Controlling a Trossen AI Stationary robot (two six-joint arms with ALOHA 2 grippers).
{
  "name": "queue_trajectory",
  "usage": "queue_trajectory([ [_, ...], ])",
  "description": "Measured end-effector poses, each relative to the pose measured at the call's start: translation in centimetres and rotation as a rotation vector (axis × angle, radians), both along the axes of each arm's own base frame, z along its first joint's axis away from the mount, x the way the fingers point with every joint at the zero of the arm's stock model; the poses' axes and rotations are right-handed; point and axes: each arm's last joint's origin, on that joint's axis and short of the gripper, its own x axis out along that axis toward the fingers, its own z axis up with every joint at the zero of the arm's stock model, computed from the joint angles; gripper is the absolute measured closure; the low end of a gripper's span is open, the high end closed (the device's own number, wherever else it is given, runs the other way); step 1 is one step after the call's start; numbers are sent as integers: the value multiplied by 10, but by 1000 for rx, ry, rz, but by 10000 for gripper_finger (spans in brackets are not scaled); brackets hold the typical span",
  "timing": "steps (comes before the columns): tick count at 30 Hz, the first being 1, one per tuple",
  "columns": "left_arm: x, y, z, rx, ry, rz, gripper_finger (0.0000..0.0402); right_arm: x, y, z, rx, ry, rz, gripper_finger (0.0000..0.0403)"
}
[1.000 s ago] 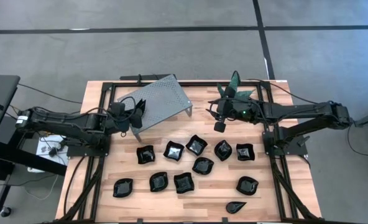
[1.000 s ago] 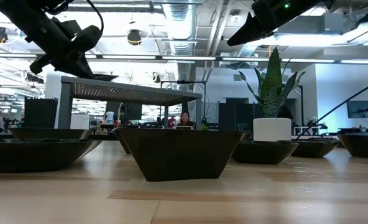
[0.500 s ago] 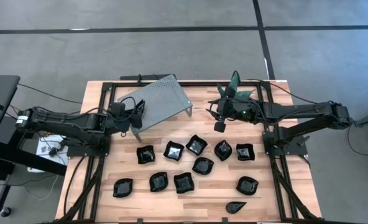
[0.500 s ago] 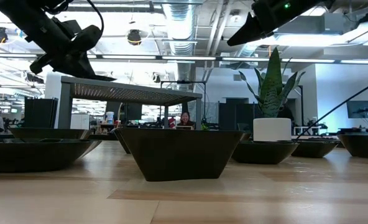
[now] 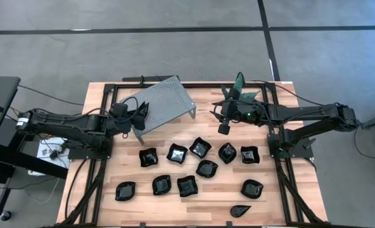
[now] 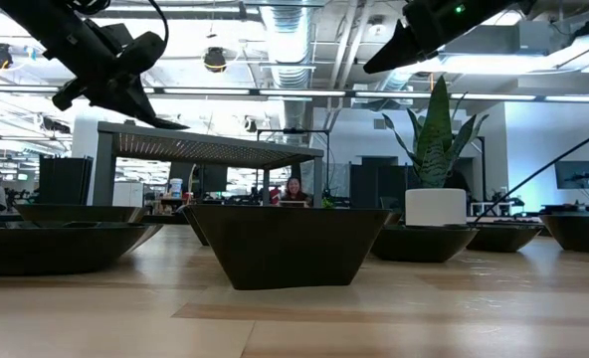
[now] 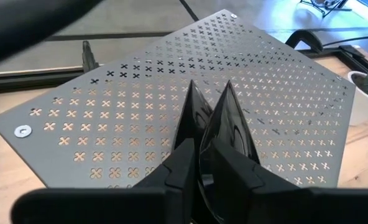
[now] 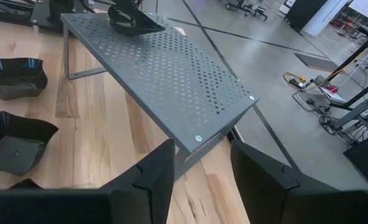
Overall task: Pick & Place Mini shaped plates
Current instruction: Stack the black drop-shaped plate on the black drop-shaped plate on the shelf
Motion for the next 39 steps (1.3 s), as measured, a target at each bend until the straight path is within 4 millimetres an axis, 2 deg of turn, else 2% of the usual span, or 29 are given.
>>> queue_trajectory([
  [7,0,-1,-1,-22,3,-20,349,0,0,0,0,0,0,250],
  [19,0,-1,-1,-21,10,-21,308,0,0,0,0,0,0,250],
  [31,-1,2,1,72,32,28,307,0,0,0,0,0,0,252],
  [36,11,0,2,119,88,-71,313,1,0,2,-3,-31,0,248],
  [39,23,0,2,174,115,-124,330,2,0,5,-6,-63,0,248],
])
